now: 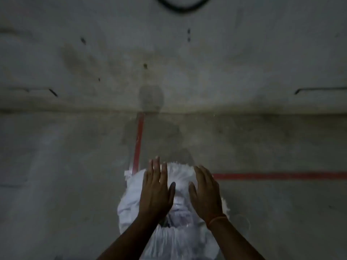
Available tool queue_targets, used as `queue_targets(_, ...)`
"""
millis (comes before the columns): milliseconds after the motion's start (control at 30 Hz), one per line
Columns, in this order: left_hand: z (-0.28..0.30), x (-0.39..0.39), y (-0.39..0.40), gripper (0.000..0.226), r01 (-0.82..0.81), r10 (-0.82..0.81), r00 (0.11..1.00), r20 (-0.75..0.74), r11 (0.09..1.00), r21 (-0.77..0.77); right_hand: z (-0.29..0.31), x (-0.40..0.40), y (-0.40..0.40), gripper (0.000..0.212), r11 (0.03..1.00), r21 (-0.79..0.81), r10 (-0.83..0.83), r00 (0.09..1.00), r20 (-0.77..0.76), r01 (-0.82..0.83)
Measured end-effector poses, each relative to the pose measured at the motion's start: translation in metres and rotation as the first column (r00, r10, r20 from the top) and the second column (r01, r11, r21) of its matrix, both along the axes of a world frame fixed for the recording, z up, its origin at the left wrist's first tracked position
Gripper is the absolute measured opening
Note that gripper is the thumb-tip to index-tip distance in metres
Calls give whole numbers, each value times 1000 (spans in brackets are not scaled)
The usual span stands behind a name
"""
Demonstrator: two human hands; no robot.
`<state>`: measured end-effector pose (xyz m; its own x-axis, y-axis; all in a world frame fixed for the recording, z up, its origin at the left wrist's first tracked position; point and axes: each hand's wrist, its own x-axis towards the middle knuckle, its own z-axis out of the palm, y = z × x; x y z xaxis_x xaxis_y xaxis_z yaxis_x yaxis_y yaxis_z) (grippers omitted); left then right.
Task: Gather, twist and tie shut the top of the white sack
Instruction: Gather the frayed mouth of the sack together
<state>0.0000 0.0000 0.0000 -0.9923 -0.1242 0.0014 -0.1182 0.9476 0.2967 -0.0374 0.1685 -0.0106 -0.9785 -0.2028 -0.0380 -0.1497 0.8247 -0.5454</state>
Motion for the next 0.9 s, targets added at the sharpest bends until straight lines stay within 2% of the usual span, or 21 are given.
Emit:
queue_targets(100,-69,14,-5,70,-39,40,996,76,999,-20,-67,14,0,59,1000,-7,4,999,50,-4)
queue_targets(200,-125,26,-10,69,-24,27,997,78,998,-50,-119,24,3,56,1000,-12,14,999,42,-14)
queue_targets(300,-161,27,-15,70,7,-4,999,40,996,-84,-148,23,5,54,1000,7,11,1000,-24,-11)
queue_targets(467,-198,24,-14,71,54,-47,996,76,994,-92,-176,19,4,42,997,-73,6,994,-110,-14)
queue_targets(533,-207,22,-12,70,67,-56,991,123,994,-83,-186,19,4,39,996,-78,22,994,-105,-30)
queue_targets(633,-213,22,-5,67,93,-82,986,145,993,-73,-197,23,6,47,997,-35,61,995,-81,-64)
queue_targets(767,-194,38,11,65,88,-84,995,46,989,-114,-184,36,15,58,994,-39,98,993,-60,-100)
queue_targets(900,-151,87,23,66,-26,15,995,-101,994,-108,-151,70,38,50,997,-62,31,987,-156,-41)
